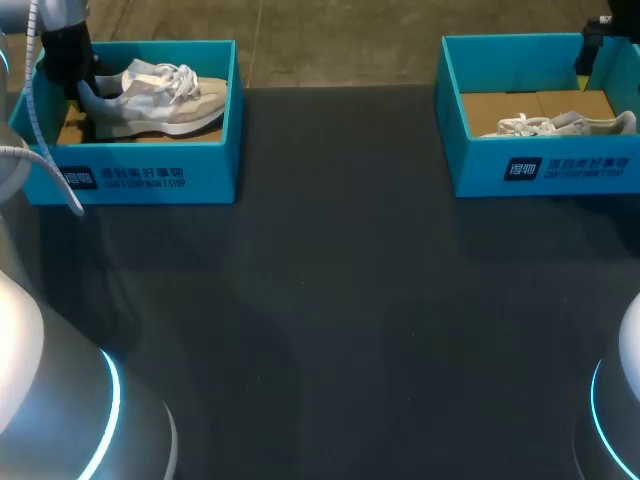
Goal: Take the shoe out of the shoebox, open the shoe tongue, remove and reinsert the insole, then place the shoe into the shoebox
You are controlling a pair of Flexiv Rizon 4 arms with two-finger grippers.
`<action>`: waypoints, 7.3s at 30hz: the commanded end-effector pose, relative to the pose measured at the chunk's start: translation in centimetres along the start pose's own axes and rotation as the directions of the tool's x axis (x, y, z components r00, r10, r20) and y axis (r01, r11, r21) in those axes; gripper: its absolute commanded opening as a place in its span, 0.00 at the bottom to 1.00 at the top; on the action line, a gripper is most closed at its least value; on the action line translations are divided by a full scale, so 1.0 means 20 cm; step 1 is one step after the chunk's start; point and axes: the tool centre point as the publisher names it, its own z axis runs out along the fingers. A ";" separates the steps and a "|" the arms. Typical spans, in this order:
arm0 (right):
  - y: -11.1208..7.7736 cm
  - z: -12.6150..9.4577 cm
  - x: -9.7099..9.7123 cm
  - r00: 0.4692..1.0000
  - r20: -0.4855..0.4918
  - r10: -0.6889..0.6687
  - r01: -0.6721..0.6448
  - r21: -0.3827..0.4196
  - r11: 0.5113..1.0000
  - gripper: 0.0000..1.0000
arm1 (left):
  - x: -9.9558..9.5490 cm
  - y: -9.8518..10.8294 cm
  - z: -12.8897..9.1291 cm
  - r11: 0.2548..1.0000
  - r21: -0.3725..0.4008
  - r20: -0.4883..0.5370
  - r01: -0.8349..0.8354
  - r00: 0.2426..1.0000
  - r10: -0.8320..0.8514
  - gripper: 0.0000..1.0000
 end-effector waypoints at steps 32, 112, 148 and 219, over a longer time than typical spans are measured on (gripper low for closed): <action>-0.01 0.00 0.00 1.000 0.000 0.002 -0.002 -0.003 1.000 1.00 | 0.13 -0.03 -0.33 0.996 -0.086 0.017 -0.005 1.000 0.007 0.00; -0.01 0.00 0.00 1.000 0.000 0.002 -0.002 -0.003 1.000 1.00 | -0.37 -1.75 -1.29 0.966 -0.231 0.033 -0.121 0.991 0.132 0.00; -0.01 0.00 0.00 1.000 0.000 0.002 -0.002 -0.003 1.000 1.00 | -0.82 -1.96 -1.05 0.972 -0.128 -0.013 -0.197 0.980 0.197 0.00; -0.01 0.00 0.00 1.000 0.000 0.002 -0.002 -0.003 1.000 1.00 | -1.35 -2.48 -0.34 0.991 0.078 -0.015 -0.108 0.994 0.110 0.00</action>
